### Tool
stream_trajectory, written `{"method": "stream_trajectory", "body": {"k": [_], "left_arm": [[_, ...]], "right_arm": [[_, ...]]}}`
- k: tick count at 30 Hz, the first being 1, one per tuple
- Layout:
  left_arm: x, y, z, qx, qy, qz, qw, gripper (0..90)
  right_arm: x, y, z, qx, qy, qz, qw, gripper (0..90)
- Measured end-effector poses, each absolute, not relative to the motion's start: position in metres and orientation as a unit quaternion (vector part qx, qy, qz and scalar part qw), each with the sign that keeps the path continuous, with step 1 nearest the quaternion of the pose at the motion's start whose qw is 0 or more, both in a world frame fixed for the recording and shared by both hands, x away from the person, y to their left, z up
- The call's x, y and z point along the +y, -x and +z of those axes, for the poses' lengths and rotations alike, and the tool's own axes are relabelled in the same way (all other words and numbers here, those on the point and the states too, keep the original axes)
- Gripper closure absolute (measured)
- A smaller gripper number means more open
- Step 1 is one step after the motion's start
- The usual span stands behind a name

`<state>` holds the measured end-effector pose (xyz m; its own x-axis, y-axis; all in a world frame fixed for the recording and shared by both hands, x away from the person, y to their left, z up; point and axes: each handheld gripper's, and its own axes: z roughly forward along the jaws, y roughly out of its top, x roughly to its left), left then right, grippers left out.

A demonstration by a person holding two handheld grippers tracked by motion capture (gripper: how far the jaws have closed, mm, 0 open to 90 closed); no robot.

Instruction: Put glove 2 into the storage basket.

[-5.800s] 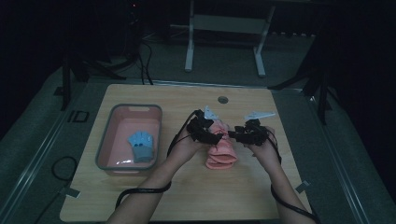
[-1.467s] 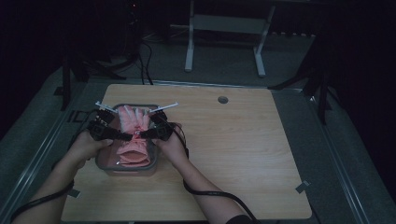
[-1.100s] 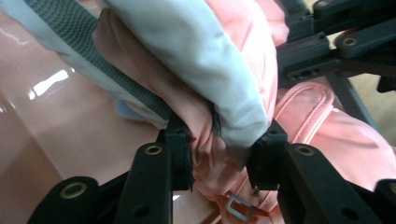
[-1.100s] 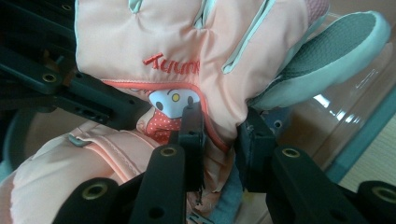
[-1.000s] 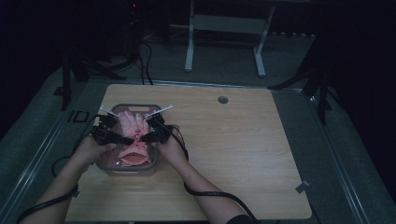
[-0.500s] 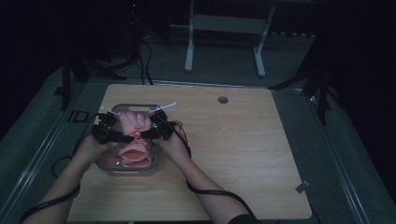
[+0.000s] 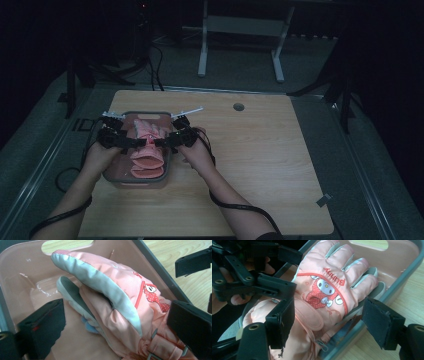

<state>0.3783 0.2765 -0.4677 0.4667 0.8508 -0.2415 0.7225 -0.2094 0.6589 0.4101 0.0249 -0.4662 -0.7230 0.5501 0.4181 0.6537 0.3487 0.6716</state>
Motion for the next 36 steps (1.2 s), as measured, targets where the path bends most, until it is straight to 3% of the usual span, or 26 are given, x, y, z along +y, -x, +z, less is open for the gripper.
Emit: {"method": "stream_trajectory", "body": {"k": [14,36], "left_arm": [[0.255,-0.356,-0.441,0.464,-0.787,0.131,0.385,2.1],[0.172,-0.329,-0.434,0.378,-0.821,0.098,0.417,2.2]], "right_arm": [[0.003,-0.408,-0.461,-0.816,0.361,-0.447,0.062,22.9],[-0.044,-0.398,-0.473,-0.835,0.327,-0.441,0.029,18.7]]}}
